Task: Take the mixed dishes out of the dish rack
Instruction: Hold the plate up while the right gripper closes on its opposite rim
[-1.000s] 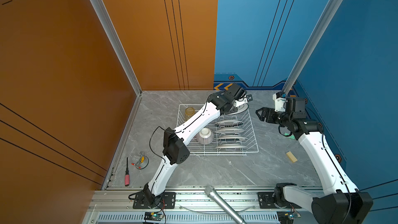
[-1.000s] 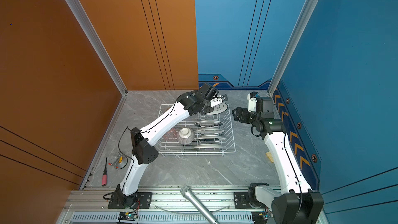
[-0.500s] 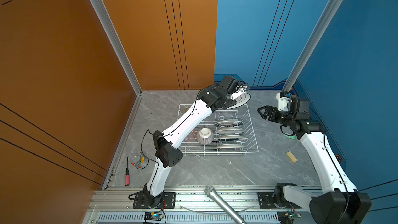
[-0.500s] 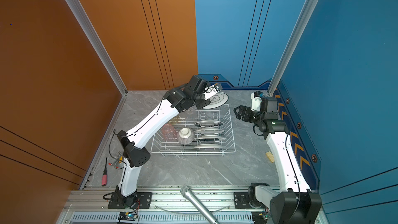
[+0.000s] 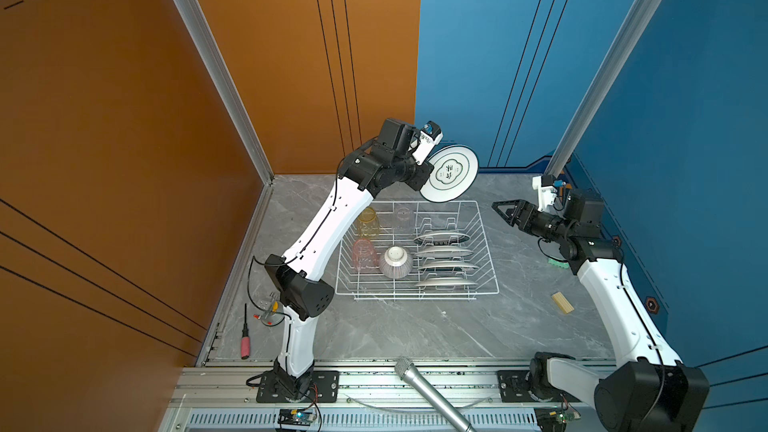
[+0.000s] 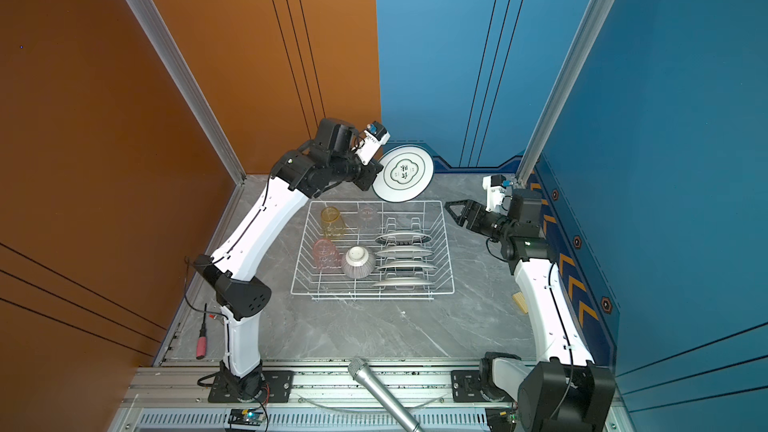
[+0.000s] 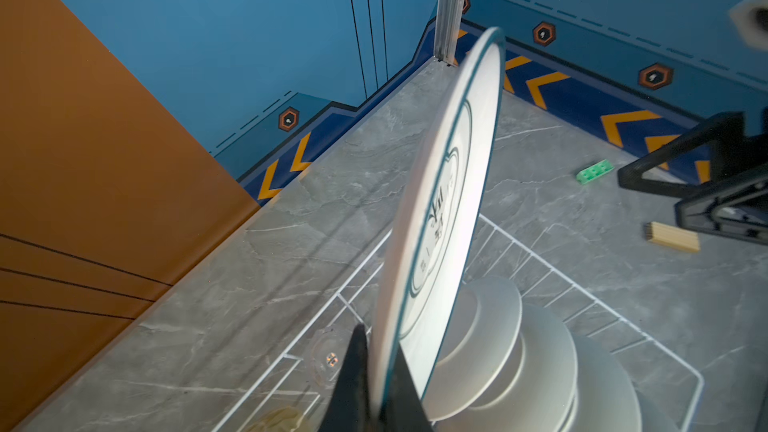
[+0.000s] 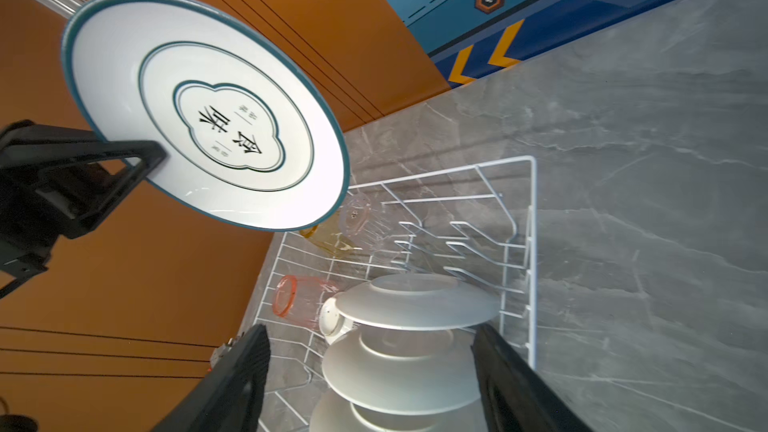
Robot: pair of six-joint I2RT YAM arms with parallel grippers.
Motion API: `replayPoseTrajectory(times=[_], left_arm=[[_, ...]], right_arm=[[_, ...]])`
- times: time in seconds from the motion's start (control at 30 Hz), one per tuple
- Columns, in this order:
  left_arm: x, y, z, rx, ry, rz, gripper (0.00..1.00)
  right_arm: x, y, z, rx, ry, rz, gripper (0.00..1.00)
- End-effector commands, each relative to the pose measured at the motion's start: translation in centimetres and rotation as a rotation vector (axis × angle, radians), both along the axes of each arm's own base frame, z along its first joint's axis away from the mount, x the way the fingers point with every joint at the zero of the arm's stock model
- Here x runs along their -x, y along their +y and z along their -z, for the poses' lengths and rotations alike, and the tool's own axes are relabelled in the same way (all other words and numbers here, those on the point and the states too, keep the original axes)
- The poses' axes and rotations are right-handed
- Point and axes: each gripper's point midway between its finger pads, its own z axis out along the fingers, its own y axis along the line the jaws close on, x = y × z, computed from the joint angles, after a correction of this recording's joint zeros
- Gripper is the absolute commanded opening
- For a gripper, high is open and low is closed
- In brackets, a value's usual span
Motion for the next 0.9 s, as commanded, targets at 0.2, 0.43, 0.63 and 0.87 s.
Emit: replayPoseTrajectory(times=[0.2, 0.43, 0.63, 0.87], left_arm=[[1.2, -2.7, -2.1, 0.367, 0.262, 0.131, 0.0], [0.9, -4.6, -1.2, 0.481, 0.374, 0.194, 0.0], [1.0, -6.0, -0.7, 0.545, 0.43, 0.233, 0.0], [0.9, -7.2, -0.7, 0.64, 0.469, 0.275, 0.0]], right_arm=[[0.0, 1.6, -2.2, -0.153, -0.069, -0.098, 0.72], [-0.6, 1.7, -3.0, -0.231, -0.099, -0.1, 0.66], [-1.5, 1.8, -4.4, -0.293, -0.137, -0.096, 0.59], [-2.5, 1.7, -5.2, -0.359, -0.155, -0.096, 0.42]])
